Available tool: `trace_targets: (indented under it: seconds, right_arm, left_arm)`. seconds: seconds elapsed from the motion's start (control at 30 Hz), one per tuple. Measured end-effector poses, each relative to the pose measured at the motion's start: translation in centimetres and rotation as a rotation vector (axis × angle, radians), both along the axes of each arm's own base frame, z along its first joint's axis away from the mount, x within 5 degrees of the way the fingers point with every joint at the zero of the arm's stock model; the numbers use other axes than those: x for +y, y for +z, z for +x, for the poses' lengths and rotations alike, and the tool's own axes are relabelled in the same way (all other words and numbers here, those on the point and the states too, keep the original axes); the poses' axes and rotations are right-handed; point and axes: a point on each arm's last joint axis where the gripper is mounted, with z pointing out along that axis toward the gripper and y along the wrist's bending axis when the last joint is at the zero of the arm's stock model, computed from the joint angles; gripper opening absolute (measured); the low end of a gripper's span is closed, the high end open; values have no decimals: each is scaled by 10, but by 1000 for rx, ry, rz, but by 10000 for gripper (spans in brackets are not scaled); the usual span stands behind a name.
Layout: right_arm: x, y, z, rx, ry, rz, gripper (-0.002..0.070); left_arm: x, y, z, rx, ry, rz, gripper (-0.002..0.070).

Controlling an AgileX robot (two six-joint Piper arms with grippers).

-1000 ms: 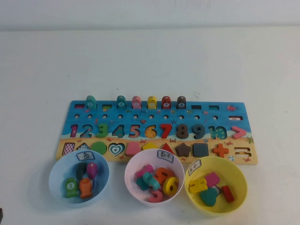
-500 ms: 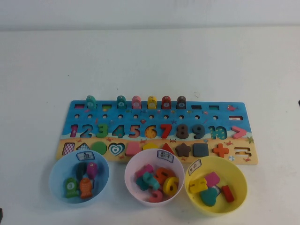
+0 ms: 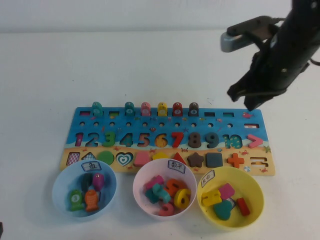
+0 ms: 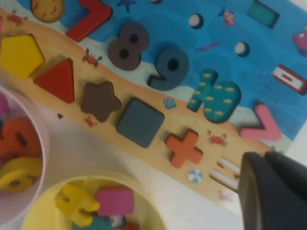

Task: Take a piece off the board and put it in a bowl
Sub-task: Pick up the "number 9"

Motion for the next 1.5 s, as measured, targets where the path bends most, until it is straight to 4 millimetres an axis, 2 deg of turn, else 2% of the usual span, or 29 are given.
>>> trace_targets:
  seconds: [0.13, 0.23, 0.3, 0.43, 0.6, 0.7, 0.9, 1.0, 1.17, 1.23, 1.5]
  right_arm:
    - [30, -30, 17, 49, 25, -26, -18]
    - [51, -55, 22, 92, 73, -55, -18]
    - [58, -65, 23, 107, 111, -68, -18]
    - [61, -71, 24, 117, 123, -68, -18]
    - [60, -64, 30, 96, 12, -57, -18]
    - [62, -65, 33, 62, -26, -107, -18]
    - [71, -96, 40, 83, -120, -183, -13]
    - [71, -108, 43, 148, -167, -134, 43]
    - [62, -109, 48, 190, -236, -76, 253]
    - [59, -110, 50, 192, -253, -72, 316]
    - [60, -110, 50, 209, -278, -45, 339]
  left_arm:
    - [0, 0, 0, 0, 0, 0, -4]
    - [0, 0, 0, 0, 0, 0, -4]
    - [0, 0, 0, 0, 0, 0, -4]
    - [0, 0, 0, -1, 1, 11, -4]
    - [1, 0, 0, -3, 2, 32, -4]
    - [1, 0, 0, -3, 3, 35, -4]
    - [1, 0, 0, -3, 3, 37, -4]
    - [1, 0, 0, -3, 3, 37, -4]
    - [1, 0, 0, -3, 3, 37, -4]
    - [1, 0, 0, -3, 3, 39, -4]
    - [1, 0, 0, -3, 3, 39, -4]
